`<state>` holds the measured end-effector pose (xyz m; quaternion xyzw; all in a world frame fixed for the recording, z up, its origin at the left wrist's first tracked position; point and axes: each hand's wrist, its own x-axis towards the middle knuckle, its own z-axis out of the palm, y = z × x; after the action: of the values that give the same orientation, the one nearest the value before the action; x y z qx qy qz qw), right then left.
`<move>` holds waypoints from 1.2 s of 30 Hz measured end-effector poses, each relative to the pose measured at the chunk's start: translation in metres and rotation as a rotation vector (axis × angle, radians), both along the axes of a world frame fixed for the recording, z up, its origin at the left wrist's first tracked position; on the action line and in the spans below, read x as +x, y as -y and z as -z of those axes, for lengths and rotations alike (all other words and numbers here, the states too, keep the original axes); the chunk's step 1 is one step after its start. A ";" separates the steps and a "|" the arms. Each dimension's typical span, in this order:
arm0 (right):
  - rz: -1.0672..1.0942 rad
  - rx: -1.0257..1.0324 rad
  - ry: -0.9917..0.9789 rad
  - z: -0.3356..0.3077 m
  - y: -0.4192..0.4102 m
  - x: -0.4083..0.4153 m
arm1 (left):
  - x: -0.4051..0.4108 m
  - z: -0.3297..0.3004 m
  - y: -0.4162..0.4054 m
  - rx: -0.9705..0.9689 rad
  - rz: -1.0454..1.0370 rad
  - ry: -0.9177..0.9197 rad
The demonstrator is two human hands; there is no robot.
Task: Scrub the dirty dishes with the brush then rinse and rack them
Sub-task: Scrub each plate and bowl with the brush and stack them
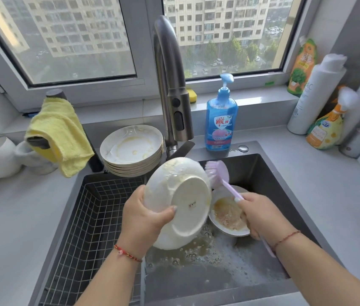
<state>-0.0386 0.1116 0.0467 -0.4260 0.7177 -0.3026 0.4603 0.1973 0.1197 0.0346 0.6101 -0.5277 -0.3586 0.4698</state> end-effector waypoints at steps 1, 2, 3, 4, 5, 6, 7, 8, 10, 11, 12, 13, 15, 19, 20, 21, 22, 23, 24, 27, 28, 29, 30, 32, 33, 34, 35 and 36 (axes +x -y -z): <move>0.030 0.041 0.085 0.008 -0.002 0.000 | 0.000 0.000 -0.001 0.000 -0.018 -0.089; 0.034 0.070 0.143 0.013 -0.005 0.003 | -0.001 -0.001 -0.002 0.003 -0.030 -0.178; 0.032 0.089 0.191 0.017 -0.009 0.007 | -0.003 -0.001 -0.002 0.008 -0.037 -0.260; 0.035 0.100 0.242 0.020 -0.012 0.011 | -0.004 0.000 -0.002 0.014 -0.042 -0.331; 0.044 0.104 0.303 0.023 -0.013 0.015 | -0.006 0.000 -0.003 0.020 -0.045 -0.394; 0.050 0.102 0.368 0.024 -0.014 0.019 | -0.007 0.001 -0.003 0.027 -0.047 -0.448; 0.052 0.095 0.425 0.025 -0.015 0.022 | -0.008 0.001 -0.004 0.031 -0.043 -0.489; 0.055 0.087 0.458 0.026 -0.015 0.023 | -0.010 0.002 -0.005 0.033 -0.035 -0.519; 0.074 0.079 0.500 0.028 -0.014 0.024 | -0.011 0.004 -0.006 0.044 -0.010 -0.561; 0.082 0.078 0.518 0.029 -0.014 0.022 | -0.012 0.004 -0.006 0.056 0.004 -0.576; 0.085 0.074 0.523 0.029 -0.013 0.020 | -0.011 0.004 -0.006 0.073 0.021 -0.584; 0.079 0.061 0.519 0.029 -0.013 0.018 | -0.010 0.004 -0.006 0.091 0.039 -0.578; 0.041 0.013 0.493 0.024 -0.011 0.011 | -0.007 0.002 -0.004 0.127 0.065 -0.524; -0.123 -0.064 0.325 0.014 0.001 -0.003 | 0.006 -0.008 0.005 0.220 0.159 -0.305; -0.165 -0.066 0.287 0.010 0.003 -0.004 | 0.009 -0.011 0.008 0.251 0.206 -0.236; -0.213 -0.069 0.253 0.007 0.005 -0.005 | 0.011 -0.013 0.009 0.280 0.261 -0.166; -0.257 -0.074 0.210 0.004 0.005 -0.005 | 0.012 -0.014 0.009 0.299 0.314 -0.094; -0.290 -0.080 0.165 0.002 0.005 -0.004 | 0.013 -0.015 0.009 0.301 0.355 -0.029; -0.309 -0.099 0.127 0.001 0.004 -0.003 | 0.012 -0.015 0.008 0.291 0.381 0.015; -0.287 -0.156 0.037 0.005 0.001 -0.002 | 0.010 -0.012 0.003 0.240 0.364 0.048; -0.267 -0.180 0.006 0.007 0.000 -0.002 | 0.010 -0.011 0.002 0.226 0.338 0.056; -0.231 -0.199 -0.015 0.008 -0.001 -0.001 | 0.009 -0.010 0.001 0.215 0.306 0.059; -0.182 -0.213 -0.019 0.009 -0.002 -0.001 | 0.009 -0.009 0.000 0.209 0.263 0.054; -0.076 -0.208 0.024 0.010 -0.007 -0.001 | 0.011 -0.008 0.000 0.211 0.149 0.004; -0.035 -0.182 0.061 0.012 -0.010 -0.002 | 0.013 -0.008 0.000 0.212 0.093 -0.036; -0.009 -0.139 0.090 0.016 -0.013 -0.003 | 0.015 -0.008 0.001 0.207 0.043 -0.070; 0.001 -0.084 0.107 0.020 -0.016 -0.003 | 0.017 -0.008 0.001 0.193 0.001 -0.093; -0.001 -0.026 0.121 0.023 -0.020 -0.003 | 0.018 -0.007 0.002 0.178 -0.031 -0.102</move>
<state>-0.0412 0.1318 0.0238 -0.4134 0.6844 -0.3366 0.4975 0.2149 0.1182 0.0417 0.6384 -0.4599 -0.4273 0.4455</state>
